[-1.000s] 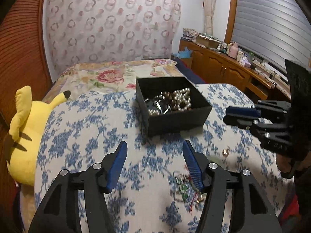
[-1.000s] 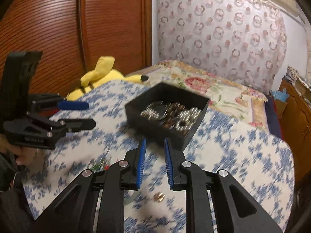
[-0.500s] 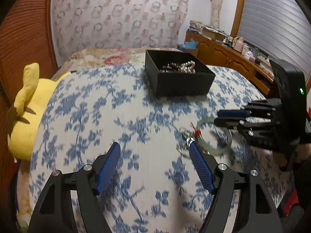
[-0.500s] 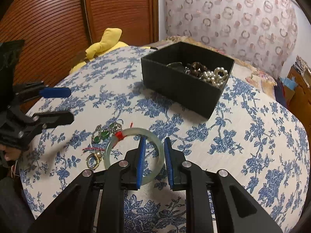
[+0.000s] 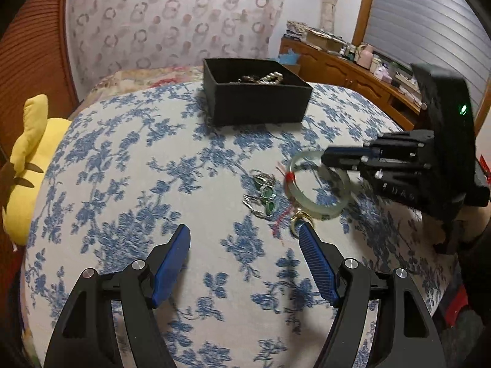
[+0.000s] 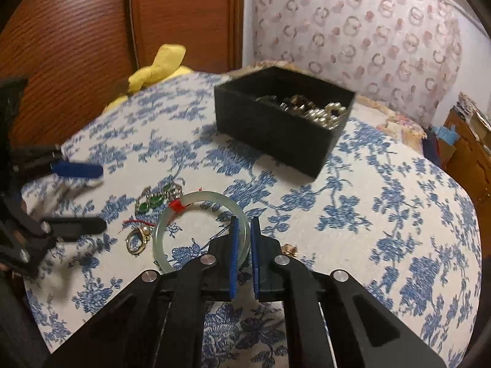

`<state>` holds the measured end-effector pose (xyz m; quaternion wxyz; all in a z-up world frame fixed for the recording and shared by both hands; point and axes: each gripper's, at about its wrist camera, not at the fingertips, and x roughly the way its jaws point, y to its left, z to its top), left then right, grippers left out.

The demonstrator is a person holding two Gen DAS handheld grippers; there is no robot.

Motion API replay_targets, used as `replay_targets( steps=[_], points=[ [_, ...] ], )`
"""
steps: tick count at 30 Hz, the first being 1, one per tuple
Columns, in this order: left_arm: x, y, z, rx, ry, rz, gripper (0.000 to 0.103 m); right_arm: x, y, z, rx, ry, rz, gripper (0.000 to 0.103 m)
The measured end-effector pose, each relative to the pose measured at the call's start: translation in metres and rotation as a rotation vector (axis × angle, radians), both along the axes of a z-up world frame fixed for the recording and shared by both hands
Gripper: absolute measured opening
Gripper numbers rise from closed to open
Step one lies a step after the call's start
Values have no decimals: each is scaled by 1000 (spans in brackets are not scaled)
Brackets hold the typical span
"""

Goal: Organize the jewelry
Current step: 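Grasp the gold ring with the left gripper while the right grasps the jade bangle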

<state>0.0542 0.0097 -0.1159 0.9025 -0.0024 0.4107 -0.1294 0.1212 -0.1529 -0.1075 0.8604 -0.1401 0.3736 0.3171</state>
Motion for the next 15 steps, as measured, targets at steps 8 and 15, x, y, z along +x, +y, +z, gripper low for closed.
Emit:
replay_targets(
  steps=[8,15],
  points=[
    [-1,-21,-1,4,0,-48,70,-7,-35,26,98,-46,-80,8],
    [1,-35,-1,-1,9,-86,43,-12,-61,35,132,-62,-128,8]
  ],
)
